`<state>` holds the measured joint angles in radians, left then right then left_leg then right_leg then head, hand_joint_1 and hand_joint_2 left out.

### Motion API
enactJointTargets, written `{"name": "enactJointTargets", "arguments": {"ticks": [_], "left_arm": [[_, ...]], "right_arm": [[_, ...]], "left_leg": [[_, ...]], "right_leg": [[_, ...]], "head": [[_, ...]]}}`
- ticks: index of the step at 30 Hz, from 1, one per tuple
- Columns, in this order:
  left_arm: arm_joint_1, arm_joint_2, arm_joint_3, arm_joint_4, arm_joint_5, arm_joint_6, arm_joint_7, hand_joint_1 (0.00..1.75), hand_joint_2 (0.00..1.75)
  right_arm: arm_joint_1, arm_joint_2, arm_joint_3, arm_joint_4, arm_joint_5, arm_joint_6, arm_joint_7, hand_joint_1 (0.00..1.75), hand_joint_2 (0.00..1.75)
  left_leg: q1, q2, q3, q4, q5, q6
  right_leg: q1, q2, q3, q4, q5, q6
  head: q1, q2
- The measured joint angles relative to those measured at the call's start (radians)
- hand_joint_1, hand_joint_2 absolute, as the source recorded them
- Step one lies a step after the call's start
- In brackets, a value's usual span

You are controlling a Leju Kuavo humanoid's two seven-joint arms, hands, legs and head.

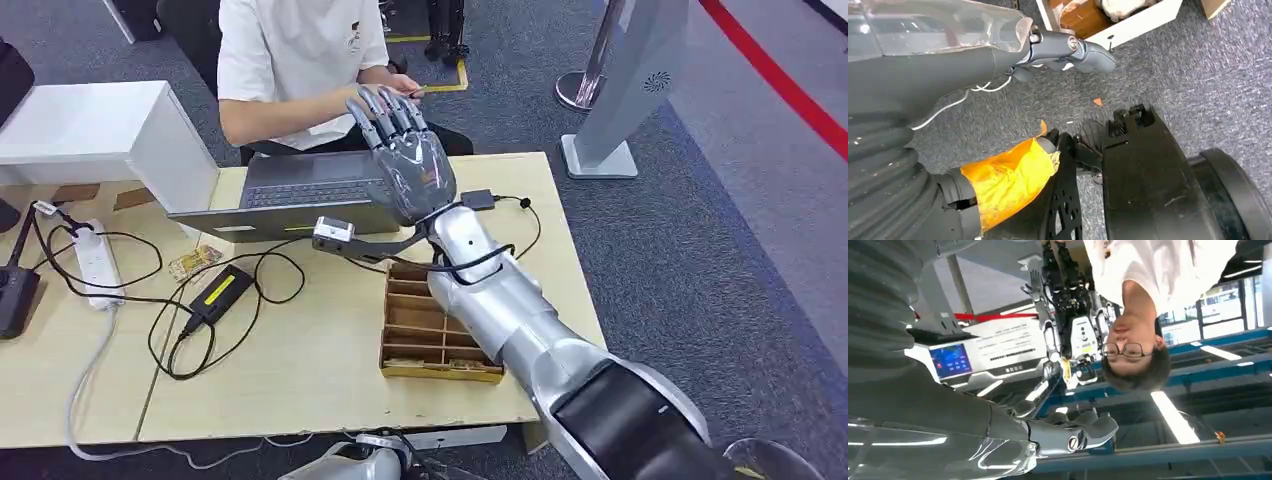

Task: Pass the card to the sensor for recognition and then transmit it.

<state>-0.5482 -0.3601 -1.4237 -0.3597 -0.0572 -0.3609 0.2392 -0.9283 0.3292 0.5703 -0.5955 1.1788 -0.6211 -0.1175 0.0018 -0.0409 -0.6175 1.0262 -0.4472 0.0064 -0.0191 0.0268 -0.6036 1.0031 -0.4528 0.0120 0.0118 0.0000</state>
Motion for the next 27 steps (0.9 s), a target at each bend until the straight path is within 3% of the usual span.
{"name": "enactJointTargets", "arguments": {"ticks": [8,15,27], "left_arm": [[0.000,0.001,0.002,0.000,0.021,0.032,0.008,0.00,1.75],[0.000,0.002,0.005,0.009,0.042,0.054,0.010,0.00,1.75],[0.001,0.003,0.014,0.019,0.078,0.082,0.021,0.00,1.75]], "right_arm": [[0.070,-0.061,-0.009,-0.183,0.000,0.006,-0.033,0.00,1.75],[0.194,-0.133,-0.008,-0.436,-0.006,0.039,-0.054,0.00,1.75],[0.287,-0.202,-0.007,-0.593,-0.003,0.035,-0.079,0.00,1.75]], "left_leg": [[0.000,0.000,0.000,0.000,0.000,0.000],[0.000,0.001,0.000,0.000,0.000,0.000],[0.000,-0.001,0.000,0.000,0.000,0.000]], "right_leg": [[0.000,0.000,0.000,0.000,0.000,0.000],[0.000,0.000,0.000,0.000,0.000,0.000],[0.000,0.000,0.000,0.000,0.000,0.000]], "head": [[0.000,0.000],[0.000,0.000],[0.000,0.000]]}}
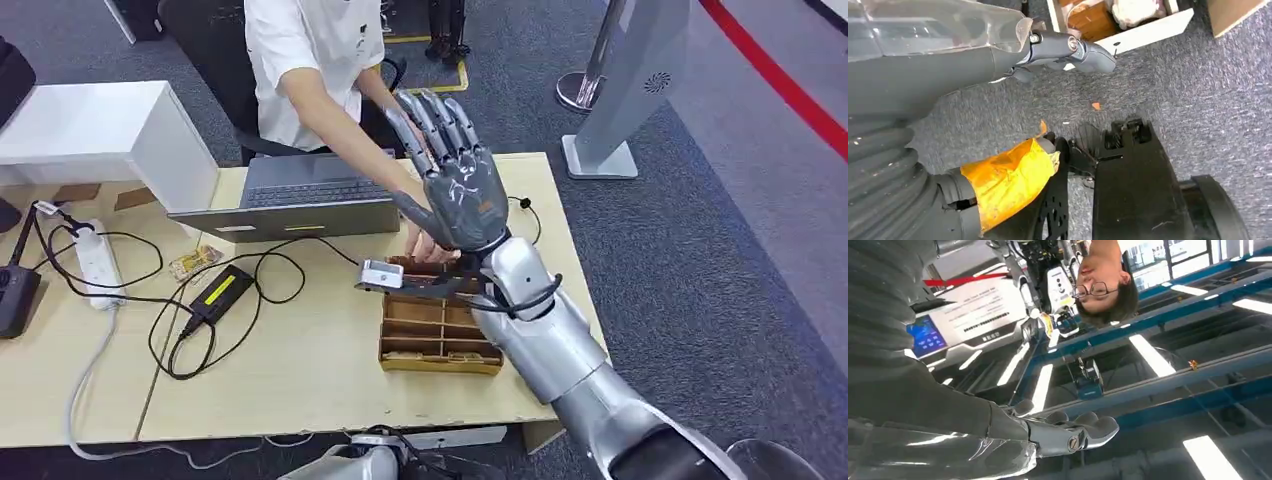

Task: Pass the card to the sensor for recognition and then transmit it.

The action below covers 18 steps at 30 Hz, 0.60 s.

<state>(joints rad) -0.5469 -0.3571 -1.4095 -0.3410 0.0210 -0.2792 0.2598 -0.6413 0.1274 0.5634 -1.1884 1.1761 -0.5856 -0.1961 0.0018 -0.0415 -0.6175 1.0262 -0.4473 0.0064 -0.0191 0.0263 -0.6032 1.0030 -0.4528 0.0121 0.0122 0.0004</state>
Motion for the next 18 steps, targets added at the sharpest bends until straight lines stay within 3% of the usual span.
{"name": "enactJointTargets", "arguments": {"ticks": [12,18], "left_arm": [[0.013,0.006,0.065,0.031,0.088,0.067,0.004,0.00,1.75],[0.018,0.008,0.087,0.031,0.113,0.088,0.021,0.00,1.75]], "right_arm": [[0.202,-0.157,-0.005,-0.209,0.018,-0.043,-0.058,0.00,1.75],[0.283,-0.207,-0.010,-0.256,0.022,-0.050,-0.074,0.00,1.75]], "left_leg": [[0.000,0.000,0.000,0.000,0.000,0.000],[0.000,0.001,0.000,0.000,0.000,0.000]], "right_leg": [[0.000,0.000,0.000,-0.001,0.000,0.000],[0.000,0.000,0.000,-0.001,0.000,0.000]], "head": [[0.000,0.000],[0.000,0.000]]}}
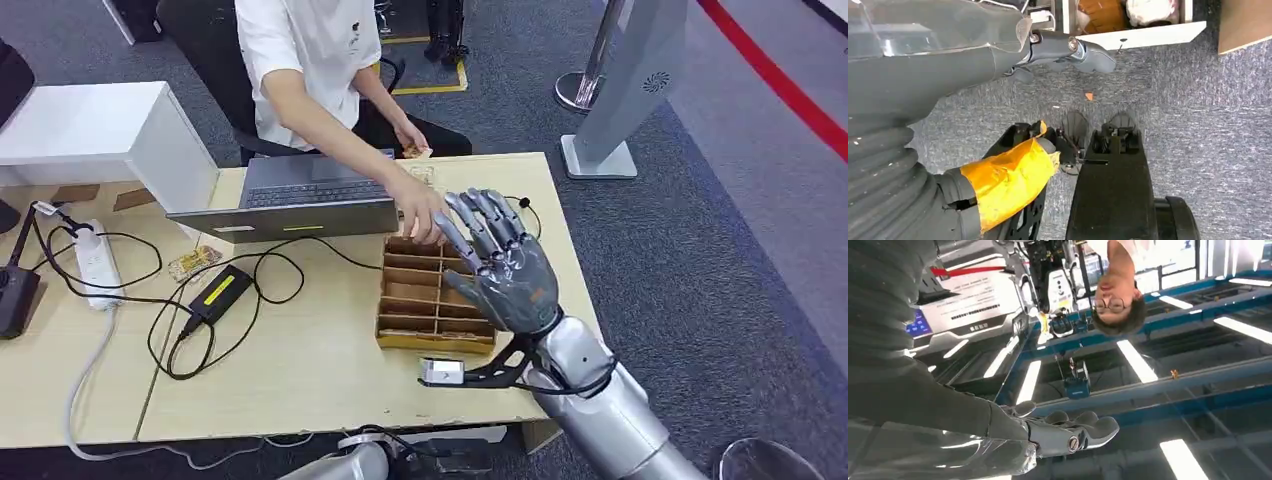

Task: Pass the card to the sensor for recognition and then transmit it.

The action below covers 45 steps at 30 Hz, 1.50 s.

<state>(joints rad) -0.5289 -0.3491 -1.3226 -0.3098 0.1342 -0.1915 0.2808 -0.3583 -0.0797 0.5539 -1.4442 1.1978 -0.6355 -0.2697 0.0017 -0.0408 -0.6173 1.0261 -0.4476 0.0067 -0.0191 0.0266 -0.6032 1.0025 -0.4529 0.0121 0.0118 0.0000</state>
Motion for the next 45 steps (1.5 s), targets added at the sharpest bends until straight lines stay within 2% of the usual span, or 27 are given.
{"name": "enactJointTargets", "arguments": {"ticks": [10,11,17,22,23,30,39,45], "left_arm": [[0.007,0.004,0.044,0.021,0.029,0.011,-0.017,0.00,1.75],[0.008,0.004,0.048,0.024,0.031,0.012,-0.018,0.00,1.75],[0.012,0.006,0.071,0.045,0.033,0.016,-0.027,0.00,1.75],[0.014,0.006,0.085,0.054,0.031,0.016,-0.033,0.00,1.75],[0.014,0.006,0.085,0.055,0.030,0.016,-0.033,0.00,1.75],[0.018,0.008,0.103,0.063,0.020,0.020,-0.033,0.00,1.75],[0.025,0.013,0.138,0.069,-0.001,0.017,-0.033,0.00,1.75],[0.028,0.013,0.153,0.072,-0.018,0.010,-0.034,0.00,1.75]], "right_arm": [[0.083,-0.079,-0.052,-0.005,0.015,-0.002,-0.002,0.00,1.75],[0.090,-0.085,-0.058,-0.003,0.014,0.000,-0.002,0.00,0.00],[0.151,-0.115,-0.091,0.011,-0.026,0.035,-0.027,0.00,0.00],[0.178,-0.126,-0.101,0.019,-0.026,0.037,-0.032,0.00,0.00],[0.180,-0.127,-0.102,0.019,-0.026,0.038,-0.032,0.00,1.75],[0.206,-0.128,-0.119,0.028,-0.064,0.102,-0.042,0.00,1.75],[0.239,-0.136,-0.124,0.041,-0.142,0.225,-0.106,0.00,1.75],[0.244,-0.110,-0.097,0.103,-0.164,0.263,-0.129,0.00,1.75]], "left_leg": [[0.000,0.000,0.000,0.000,0.000,0.000],[0.000,0.000,0.000,0.000,0.000,0.000],[0.000,0.000,0.000,0.000,0.000,0.000],[0.000,0.000,0.000,0.000,0.000,0.000],[0.000,0.000,0.000,0.000,0.000,0.000],[0.000,0.000,0.000,0.000,0.000,0.000],[0.000,0.000,0.000,0.000,0.000,0.000],[0.000,0.000,0.000,0.000,0.000,0.000]], "right_leg": [[0.000,0.000,0.000,0.000,0.000,0.000],[0.000,0.000,0.000,0.000,0.000,0.000],[0.000,0.000,0.000,0.000,0.000,0.000],[0.000,0.000,0.000,0.000,0.000,0.000],[0.000,0.000,0.000,0.000,0.000,0.000],[0.000,0.000,0.000,0.000,0.000,0.000],[0.000,0.000,0.000,0.000,0.000,0.000],[0.000,0.000,0.000,0.000,0.000,0.000]], "head": [[0.000,0.000],[0.000,0.000],[0.000,0.000],[0.000,0.000],[0.000,0.000],[0.000,0.000],[0.000,0.000],[0.000,0.000]]}}
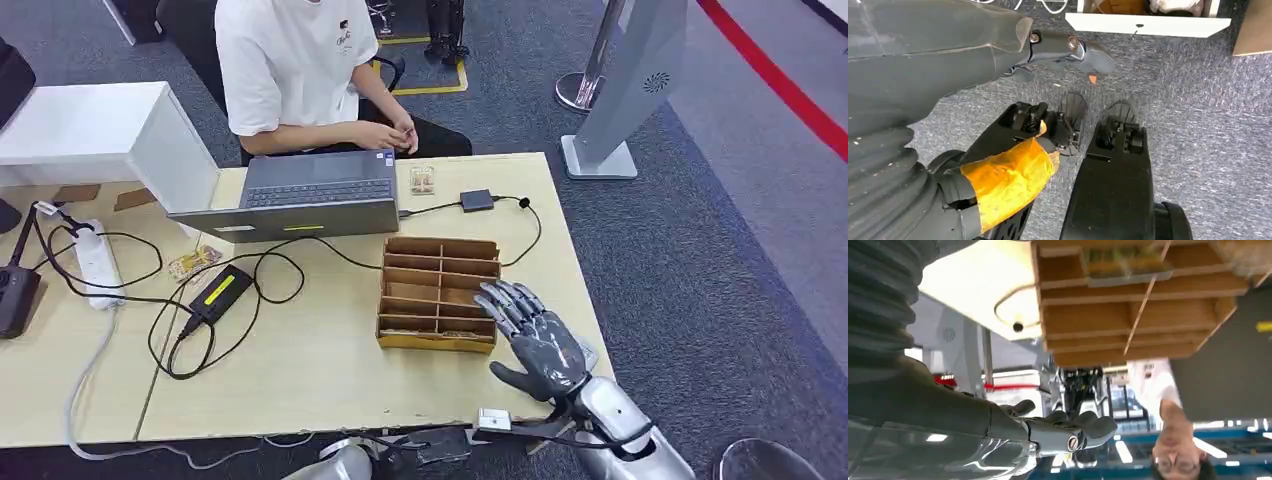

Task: Pass the card to the sensor for recognition and then transmit it.

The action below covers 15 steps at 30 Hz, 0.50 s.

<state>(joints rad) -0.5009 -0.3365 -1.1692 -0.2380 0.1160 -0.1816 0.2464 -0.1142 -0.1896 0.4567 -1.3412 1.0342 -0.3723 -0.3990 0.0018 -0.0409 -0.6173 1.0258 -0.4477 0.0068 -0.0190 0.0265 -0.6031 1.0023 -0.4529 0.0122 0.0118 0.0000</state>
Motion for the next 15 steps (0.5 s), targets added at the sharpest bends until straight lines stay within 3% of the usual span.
{"name": "enactJointTargets", "arguments": {"ticks": [15], "left_arm": [[0.000,0.000,0.002,0.000,-0.028,0.001,-0.001,0.00,1.75]], "right_arm": [[0.013,0.034,0.054,0.063,-0.023,0.034,-0.024,0.00,1.75]], "left_leg": [[0.000,0.000,0.000,0.000,0.000,0.000]], "right_leg": [[0.000,0.000,0.000,0.000,0.000,0.000]], "head": [[0.000,0.000]]}}
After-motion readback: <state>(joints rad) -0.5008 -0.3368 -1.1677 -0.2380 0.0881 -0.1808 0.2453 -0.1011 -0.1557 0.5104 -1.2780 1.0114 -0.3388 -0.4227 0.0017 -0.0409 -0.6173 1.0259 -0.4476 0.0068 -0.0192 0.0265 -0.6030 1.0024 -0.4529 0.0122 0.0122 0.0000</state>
